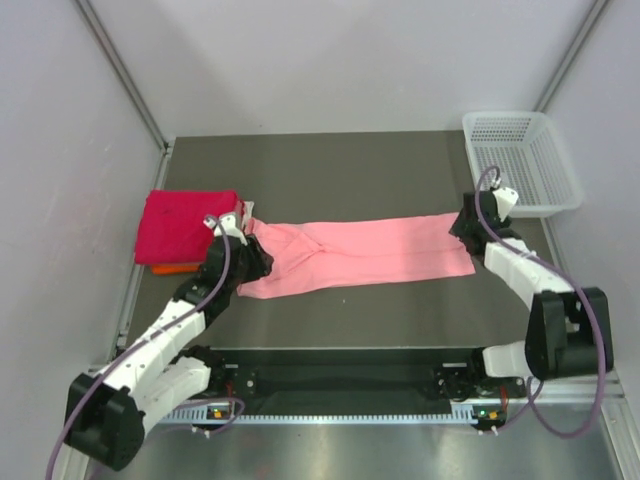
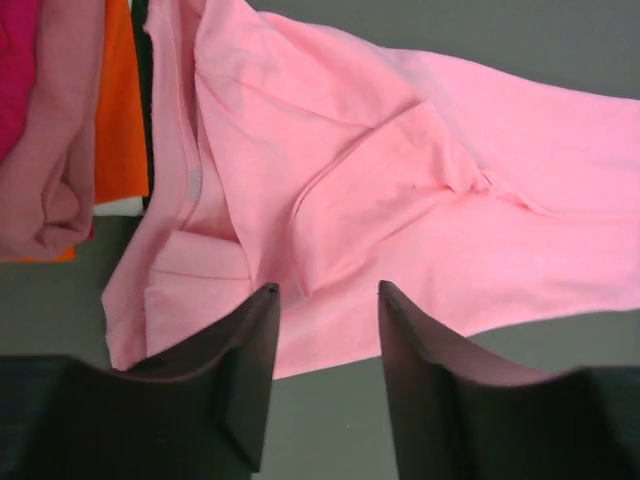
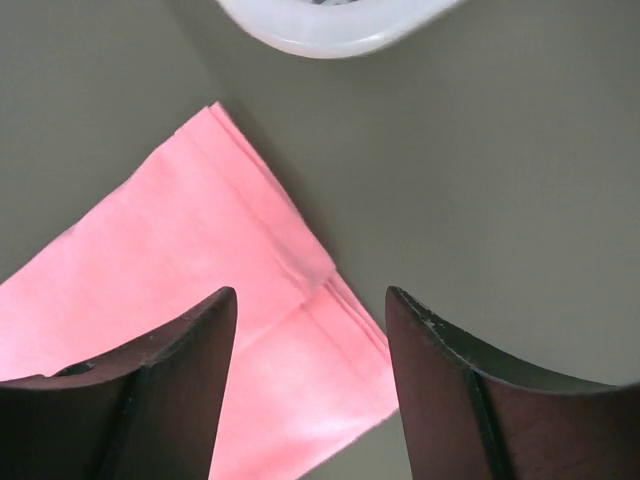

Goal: Fold and stack the t-shirts
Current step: Fold the tshirt

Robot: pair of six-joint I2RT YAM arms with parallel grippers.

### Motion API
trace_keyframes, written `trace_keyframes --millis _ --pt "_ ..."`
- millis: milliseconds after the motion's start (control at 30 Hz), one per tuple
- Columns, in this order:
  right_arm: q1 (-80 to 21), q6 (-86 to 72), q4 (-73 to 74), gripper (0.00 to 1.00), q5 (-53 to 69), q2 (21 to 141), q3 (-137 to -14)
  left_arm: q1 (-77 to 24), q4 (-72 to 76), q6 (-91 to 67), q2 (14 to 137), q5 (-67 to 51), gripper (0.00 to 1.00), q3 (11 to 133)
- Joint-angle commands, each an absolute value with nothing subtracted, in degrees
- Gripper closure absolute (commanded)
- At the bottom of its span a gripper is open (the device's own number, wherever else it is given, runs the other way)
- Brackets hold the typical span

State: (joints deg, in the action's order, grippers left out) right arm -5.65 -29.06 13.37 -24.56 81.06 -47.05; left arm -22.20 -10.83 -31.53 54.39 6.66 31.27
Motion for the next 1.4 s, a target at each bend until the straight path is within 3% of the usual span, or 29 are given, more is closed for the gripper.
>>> trace_keyframes --millis 0,133,233,367,567,800,1133,1367 --pt "-8.61 -29.99 3.27 0.38 -31.03 71.83 -41.77 -22.94 -6.78 -37.35 46.70 4.66 0.48 26.47" --pt "-12.91 -25.41 -3.24 0.37 -24.72 69.70 -40.60 -22.94 -7.81 -36.83 44.21 5.97 0.39 27.59" --pt "-15.29 -24.96 -4.30 0.42 -9.10 72.85 -42.62 -22.68 -8.52 -37.09 47.97 7.03 0.36 31.01" --pt "-21.77 -29.61 -8.33 0.46 8.83 79.35 -45.61 -22.15 -10.90 -36.83 57.20 7.21 0.37 38.57" --pt "-29.87 -32.34 -11.69 0.44 19.32 91.83 -55.62 -16.63 -12.48 -37.27 75.74 0.27 0.42 50.52" --pt "-34.27 -31.91 -16.52 0.44 20.04 99.22 -58.36 -14.85 -14.06 -38.14 90.42 -2.11 0.44 58.79" --pt "-37.53 -31.11 -17.23 0.44 19.43 106.34 -63.71 -13.71 -14.15 -43.42 94.57 3.34 0.43 56.07" --pt "-39.90 -30.59 -12.48 0.48 17.57 112.41 -71.63 -13.01 -23.38 -45.79 99.31 9.76 0.46 59.50"
